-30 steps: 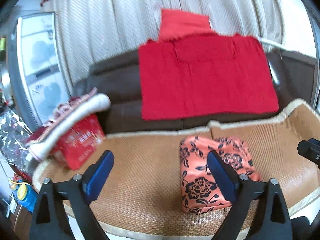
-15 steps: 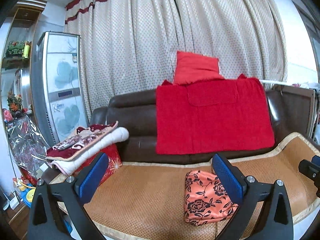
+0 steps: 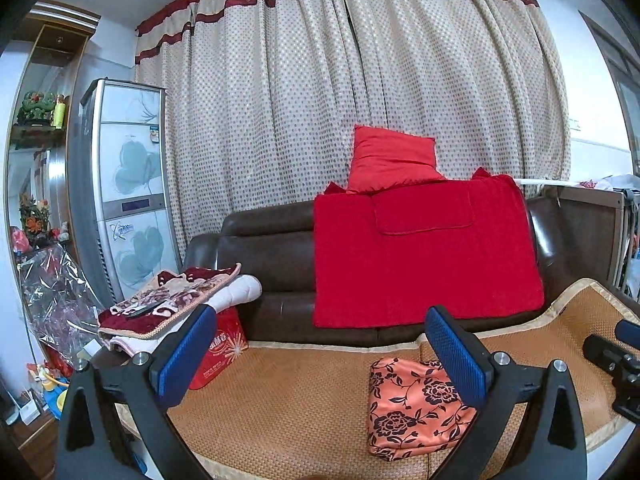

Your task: Fold small clothes

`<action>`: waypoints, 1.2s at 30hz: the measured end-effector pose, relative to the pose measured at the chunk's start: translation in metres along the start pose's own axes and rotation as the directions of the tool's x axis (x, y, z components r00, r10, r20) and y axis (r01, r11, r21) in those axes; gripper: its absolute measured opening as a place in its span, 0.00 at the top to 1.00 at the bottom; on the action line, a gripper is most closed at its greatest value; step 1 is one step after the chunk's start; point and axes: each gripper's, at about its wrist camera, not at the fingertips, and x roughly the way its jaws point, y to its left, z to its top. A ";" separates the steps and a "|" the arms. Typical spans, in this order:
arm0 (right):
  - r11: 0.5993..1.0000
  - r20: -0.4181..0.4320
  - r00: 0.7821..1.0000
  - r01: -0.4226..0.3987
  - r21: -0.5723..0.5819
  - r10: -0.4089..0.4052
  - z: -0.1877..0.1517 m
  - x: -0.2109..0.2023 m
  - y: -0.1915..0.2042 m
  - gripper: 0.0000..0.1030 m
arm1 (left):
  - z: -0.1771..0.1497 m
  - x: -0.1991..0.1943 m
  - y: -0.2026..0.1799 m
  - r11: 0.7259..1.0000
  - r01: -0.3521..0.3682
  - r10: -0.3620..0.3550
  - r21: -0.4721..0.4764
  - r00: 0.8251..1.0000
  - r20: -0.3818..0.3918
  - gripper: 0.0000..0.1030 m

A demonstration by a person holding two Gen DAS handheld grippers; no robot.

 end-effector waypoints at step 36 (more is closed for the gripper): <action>0.999 -0.038 0.999 -0.006 -0.032 0.005 -0.004 0.019 0.019 0.30 | -0.001 0.007 0.000 1.000 0.009 -0.009 -0.012 1.000 -0.016 0.00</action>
